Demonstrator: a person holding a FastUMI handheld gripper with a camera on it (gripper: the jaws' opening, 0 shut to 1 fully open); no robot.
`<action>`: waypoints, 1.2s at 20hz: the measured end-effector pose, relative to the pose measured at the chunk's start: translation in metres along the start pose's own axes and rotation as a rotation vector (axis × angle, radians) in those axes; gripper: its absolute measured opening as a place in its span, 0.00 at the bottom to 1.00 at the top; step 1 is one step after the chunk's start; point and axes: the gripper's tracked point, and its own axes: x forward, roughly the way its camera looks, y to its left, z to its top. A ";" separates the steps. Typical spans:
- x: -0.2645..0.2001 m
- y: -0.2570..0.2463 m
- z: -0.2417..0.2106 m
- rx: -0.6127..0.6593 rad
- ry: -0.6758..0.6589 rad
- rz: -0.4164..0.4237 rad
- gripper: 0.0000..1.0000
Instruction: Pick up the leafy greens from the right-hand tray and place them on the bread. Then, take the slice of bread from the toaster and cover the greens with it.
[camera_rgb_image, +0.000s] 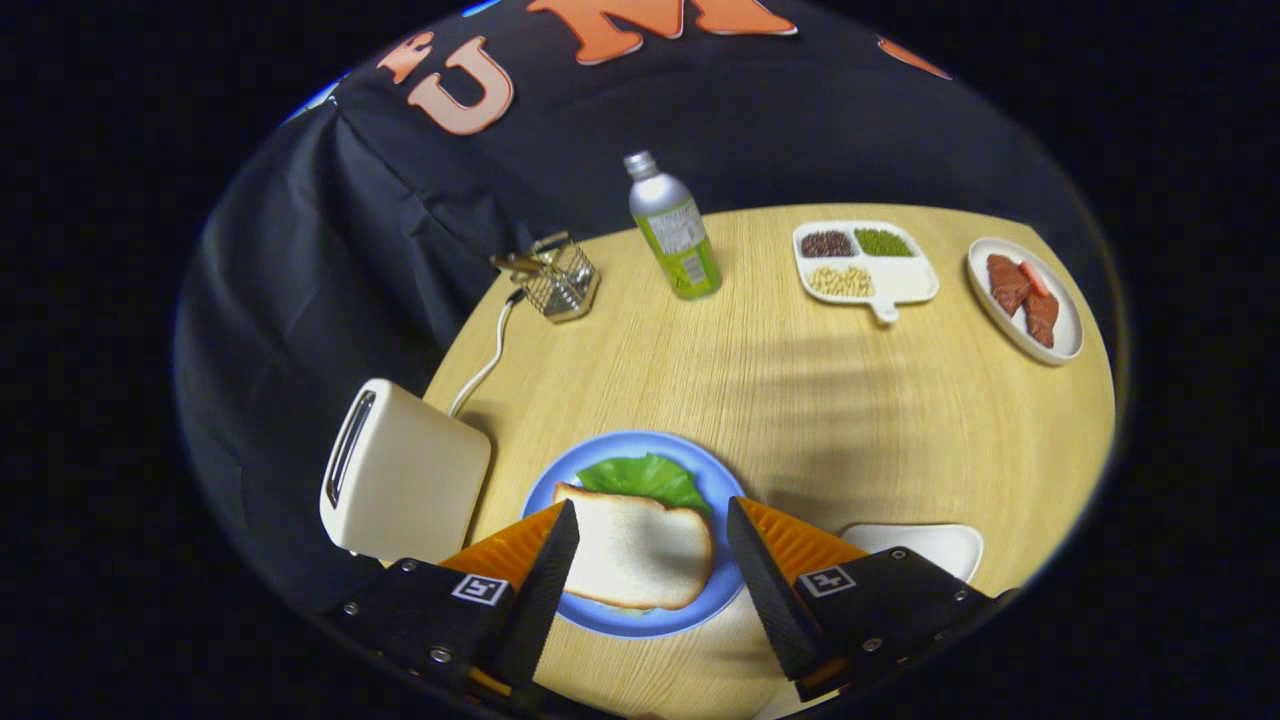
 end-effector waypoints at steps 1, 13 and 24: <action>-0.015 -0.002 0.014 -0.019 -0.048 -0.017 0.92; -0.228 0.010 0.154 -0.218 -0.611 -0.182 0.99; -0.376 0.009 0.204 -0.293 -0.947 -0.374 0.98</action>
